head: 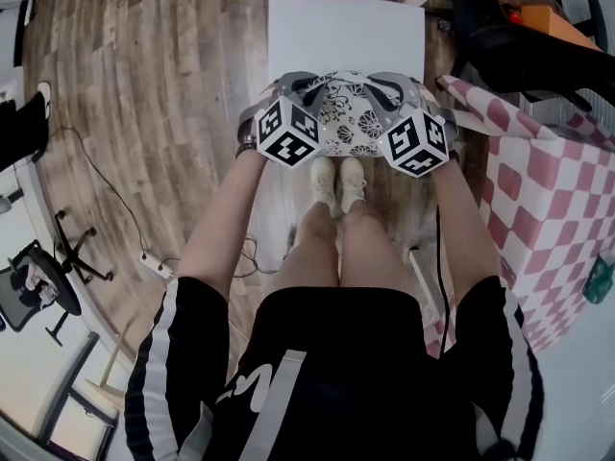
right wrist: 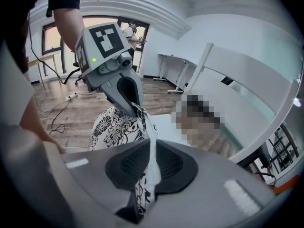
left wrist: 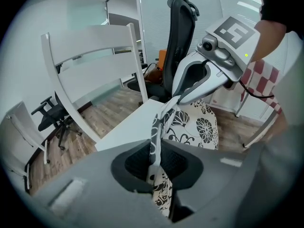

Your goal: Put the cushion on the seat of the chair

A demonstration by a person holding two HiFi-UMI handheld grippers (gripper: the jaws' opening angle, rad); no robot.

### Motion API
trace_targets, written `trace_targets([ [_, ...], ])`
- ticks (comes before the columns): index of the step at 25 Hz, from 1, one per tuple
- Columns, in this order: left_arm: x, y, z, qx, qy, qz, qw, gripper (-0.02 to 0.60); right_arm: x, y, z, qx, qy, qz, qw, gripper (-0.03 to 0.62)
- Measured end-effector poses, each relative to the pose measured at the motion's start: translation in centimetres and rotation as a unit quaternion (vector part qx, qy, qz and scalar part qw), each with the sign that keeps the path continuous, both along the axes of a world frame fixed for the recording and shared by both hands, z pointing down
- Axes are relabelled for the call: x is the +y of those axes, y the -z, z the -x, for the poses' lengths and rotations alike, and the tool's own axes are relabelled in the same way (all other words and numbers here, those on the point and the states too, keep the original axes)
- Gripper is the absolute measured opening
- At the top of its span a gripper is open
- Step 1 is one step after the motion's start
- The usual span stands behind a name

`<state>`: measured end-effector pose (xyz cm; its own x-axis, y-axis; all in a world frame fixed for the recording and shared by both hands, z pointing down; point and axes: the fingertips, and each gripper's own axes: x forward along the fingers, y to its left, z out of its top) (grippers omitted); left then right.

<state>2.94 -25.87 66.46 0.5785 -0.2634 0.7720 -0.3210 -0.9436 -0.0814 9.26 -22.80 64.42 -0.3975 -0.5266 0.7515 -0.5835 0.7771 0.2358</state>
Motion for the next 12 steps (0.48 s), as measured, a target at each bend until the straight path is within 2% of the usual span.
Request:
trace_targets([
  [6,-1.7,-1.0,-0.3,-0.002,0.001,-0.006,1.0000,0.040,-2.2,-1.4,-0.4,0.011,-0.016,-0.004,1.000,0.026],
  [12,-2.5,-2.4,-0.5,-0.014,0.002,0.003,0.9999,0.041,-3.6,-3.3,-0.8,0.011,-0.007,0.011,1.000,0.029],
])
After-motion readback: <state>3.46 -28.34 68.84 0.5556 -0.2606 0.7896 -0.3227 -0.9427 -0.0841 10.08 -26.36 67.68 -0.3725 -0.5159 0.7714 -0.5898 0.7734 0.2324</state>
